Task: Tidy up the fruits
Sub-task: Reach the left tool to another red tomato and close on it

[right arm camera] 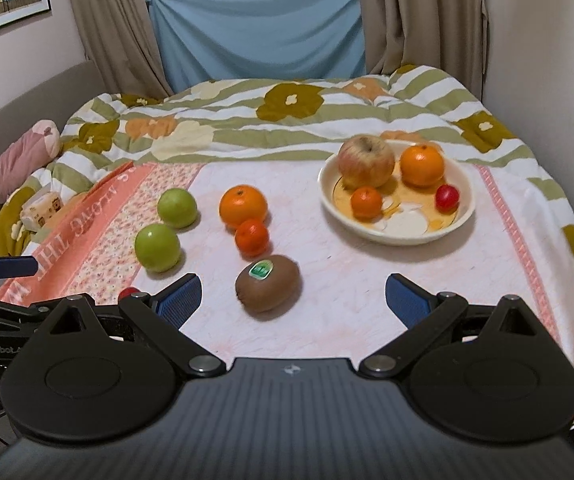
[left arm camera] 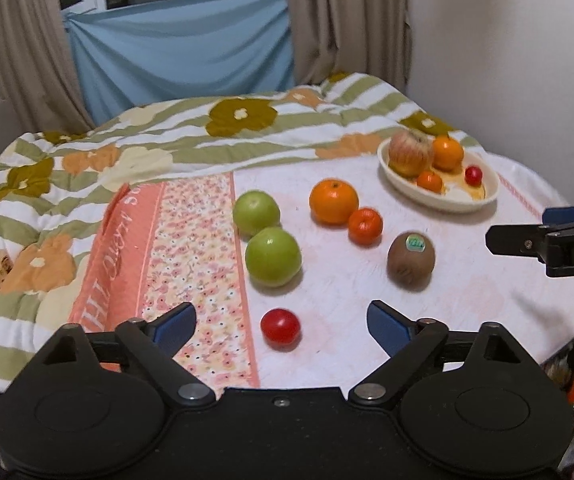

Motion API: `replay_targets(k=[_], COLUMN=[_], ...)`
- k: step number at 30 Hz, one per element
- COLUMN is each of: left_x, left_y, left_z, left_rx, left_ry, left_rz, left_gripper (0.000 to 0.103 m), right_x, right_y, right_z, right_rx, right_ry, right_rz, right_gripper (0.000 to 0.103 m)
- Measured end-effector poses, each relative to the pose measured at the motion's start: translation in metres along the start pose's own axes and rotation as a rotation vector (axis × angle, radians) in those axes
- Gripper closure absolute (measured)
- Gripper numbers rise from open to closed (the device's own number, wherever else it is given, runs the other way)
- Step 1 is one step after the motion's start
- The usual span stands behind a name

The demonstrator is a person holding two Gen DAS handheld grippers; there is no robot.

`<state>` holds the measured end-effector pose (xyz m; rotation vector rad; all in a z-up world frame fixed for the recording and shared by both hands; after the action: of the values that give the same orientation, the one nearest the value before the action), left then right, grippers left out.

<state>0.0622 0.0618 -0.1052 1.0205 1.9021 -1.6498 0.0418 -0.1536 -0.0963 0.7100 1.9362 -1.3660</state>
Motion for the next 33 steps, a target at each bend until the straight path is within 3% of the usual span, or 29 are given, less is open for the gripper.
replay_targets(k=[5,10,12,19,26,33], left_x=[0.010,0.014,0.015,0.016,0.017,0.018], left_y=[0.027,0.051,0.060,0.081,0.090,0.088], left_z=[-0.005,-0.006,-0.005,0.005,0.006,0.007], left_rx=[0.028,0.060,0.076,0.098,0.140,0.134], left_ry=[0.063,0.102,0.120,0.190,0.170,0.157], left_rz=[-0.016,-0.046,-0.061,-0.072,-0.097,-0.100], left_gripper=[0.027,0.029,0.037,0.043,0.065,0.065], right_x=[0.012,0.020,0.021,0.022,0.020,0.019], right_y=[0.024,0.044,0.051,0.072,0.082,0.096], right_z=[-0.005,-0.010,-0.011,-0.014,-0.014,-0.009], right_rx=[0.001,0.006,0.012,0.031,0.040,0.059], right_ry=[0.014,0.011,0.017,0.009,0.003,-0.005], right_rz=[-0.007,-0.028,-0.033,-0.063,-0.072,-0.081], right_gripper=[0.000,0.000,0.000,0.000,0.000,0.000])
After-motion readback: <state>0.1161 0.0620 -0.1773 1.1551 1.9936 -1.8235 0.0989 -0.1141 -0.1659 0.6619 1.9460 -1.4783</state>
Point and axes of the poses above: each gripper's, at about its wrist camera, not at the fingertips, and y roughly the way its jaws point, z to its right, x to its underside, the point moved 4 cm from there along y, roughly the way its jaws point, and after that the axes turned 11 degrees about -x, right-handed, at the moved point
